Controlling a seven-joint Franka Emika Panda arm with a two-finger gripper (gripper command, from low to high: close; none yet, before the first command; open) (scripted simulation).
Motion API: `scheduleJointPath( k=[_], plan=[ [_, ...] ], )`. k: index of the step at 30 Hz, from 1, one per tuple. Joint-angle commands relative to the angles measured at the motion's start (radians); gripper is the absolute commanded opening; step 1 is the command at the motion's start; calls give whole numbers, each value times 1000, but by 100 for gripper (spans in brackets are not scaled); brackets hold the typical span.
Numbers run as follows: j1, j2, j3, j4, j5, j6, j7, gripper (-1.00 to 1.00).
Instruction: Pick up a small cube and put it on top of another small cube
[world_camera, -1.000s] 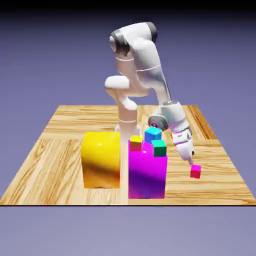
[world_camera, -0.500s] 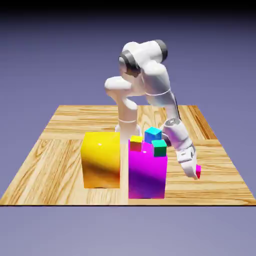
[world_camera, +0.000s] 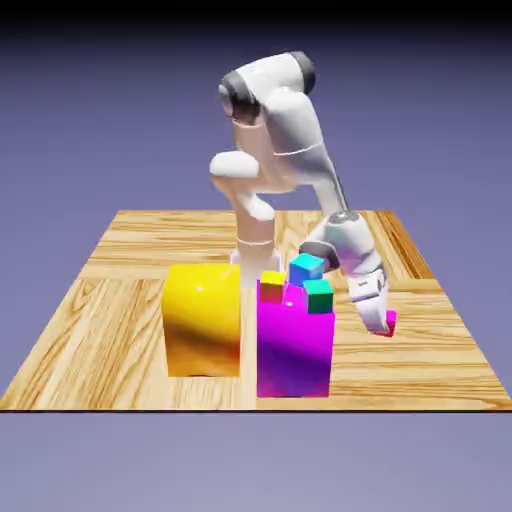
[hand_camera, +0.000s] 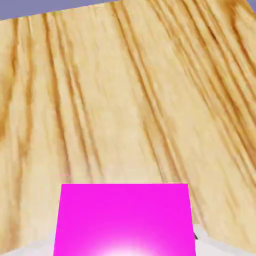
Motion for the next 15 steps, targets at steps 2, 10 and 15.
scheduleJointPath(
  k=[2, 10, 15],
  plan=[
    [68, -65, -73, 9, 49, -70, -24, -100],
    [341, -323, -363, 47, 241, -349, -117, -100],
    [473, -493, -526, 49, 350, -505, -184, -100]
  ],
)
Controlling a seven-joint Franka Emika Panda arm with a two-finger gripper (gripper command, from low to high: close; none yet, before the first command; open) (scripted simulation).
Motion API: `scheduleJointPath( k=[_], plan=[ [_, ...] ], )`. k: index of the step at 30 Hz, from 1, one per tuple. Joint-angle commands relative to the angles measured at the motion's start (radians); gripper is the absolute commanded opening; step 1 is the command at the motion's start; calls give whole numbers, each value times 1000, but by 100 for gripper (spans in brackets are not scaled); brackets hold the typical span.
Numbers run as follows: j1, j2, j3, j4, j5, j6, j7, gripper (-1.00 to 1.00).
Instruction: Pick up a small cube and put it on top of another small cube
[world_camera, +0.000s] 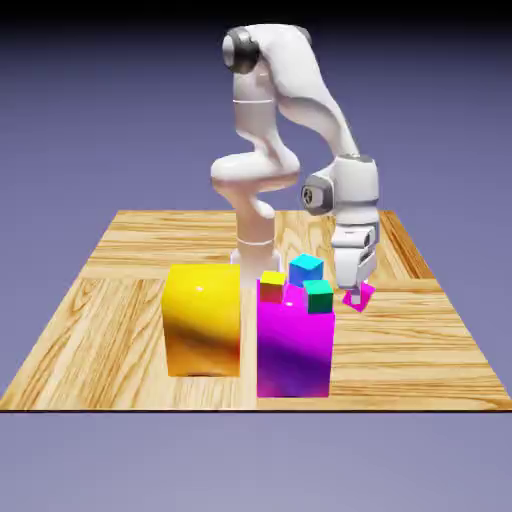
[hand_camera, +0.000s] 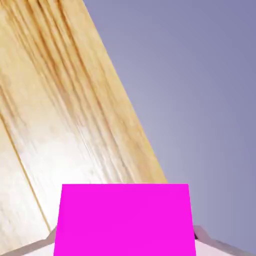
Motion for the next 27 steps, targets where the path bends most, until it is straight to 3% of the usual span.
scheduleJointPath(
  k=[1, 13, 18, 24, 25, 27],
  plan=[
    [15, -36, -28, -6, 19, -26, -15, -100],
    [182, -469, -351, -82, 240, -327, -202, -100],
    [39, -596, -338, -196, 238, -304, -276, -100],
    [147, -428, -405, -257, 308, -65, -339, -100],
    [147, -428, -405, -257, 309, -65, -339, 100],
    [127, -458, -393, -246, 296, -108, -328, 100]
  ],
)
